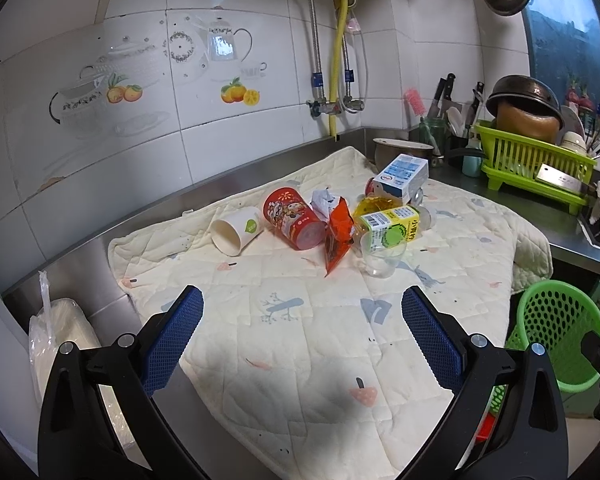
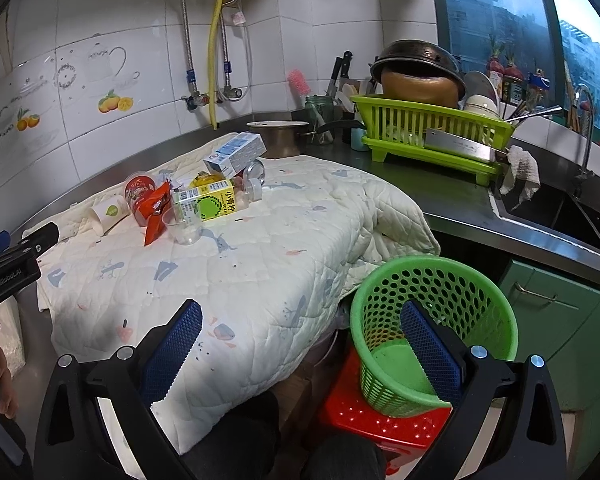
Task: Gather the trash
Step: 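Reach the right tool to the clear plastic cup while the left tool reaches the orange wrapper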
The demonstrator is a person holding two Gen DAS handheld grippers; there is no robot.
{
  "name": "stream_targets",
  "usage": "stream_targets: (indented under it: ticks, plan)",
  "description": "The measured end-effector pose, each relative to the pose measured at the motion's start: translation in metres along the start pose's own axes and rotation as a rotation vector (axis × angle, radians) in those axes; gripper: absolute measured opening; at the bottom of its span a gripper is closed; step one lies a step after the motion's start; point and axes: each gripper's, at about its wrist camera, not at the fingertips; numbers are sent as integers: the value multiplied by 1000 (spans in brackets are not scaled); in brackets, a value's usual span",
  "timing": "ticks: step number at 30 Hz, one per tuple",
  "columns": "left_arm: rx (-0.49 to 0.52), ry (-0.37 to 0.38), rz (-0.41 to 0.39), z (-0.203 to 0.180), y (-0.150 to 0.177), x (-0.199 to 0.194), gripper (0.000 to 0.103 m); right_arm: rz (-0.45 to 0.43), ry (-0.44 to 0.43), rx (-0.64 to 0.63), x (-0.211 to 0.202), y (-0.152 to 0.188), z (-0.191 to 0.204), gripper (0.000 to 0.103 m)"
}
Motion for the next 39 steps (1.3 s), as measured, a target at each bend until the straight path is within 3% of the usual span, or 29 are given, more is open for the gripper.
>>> stream_targets:
  ticks: [16,39]
  plan:
    - [8,-15,93,19,-25,45,98,57,-81,-103,51,-31,35,96]
    - [-64,61,267,60,-31,122,98,158,-280,-297,132,-81,112,96]
Point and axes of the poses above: each gripper's, at about its wrist camera, not at the fingertips, and x roughly the way its jaws point, z to its left, y to its underside, and after that the axes turned 15 degrees about y, right-handed
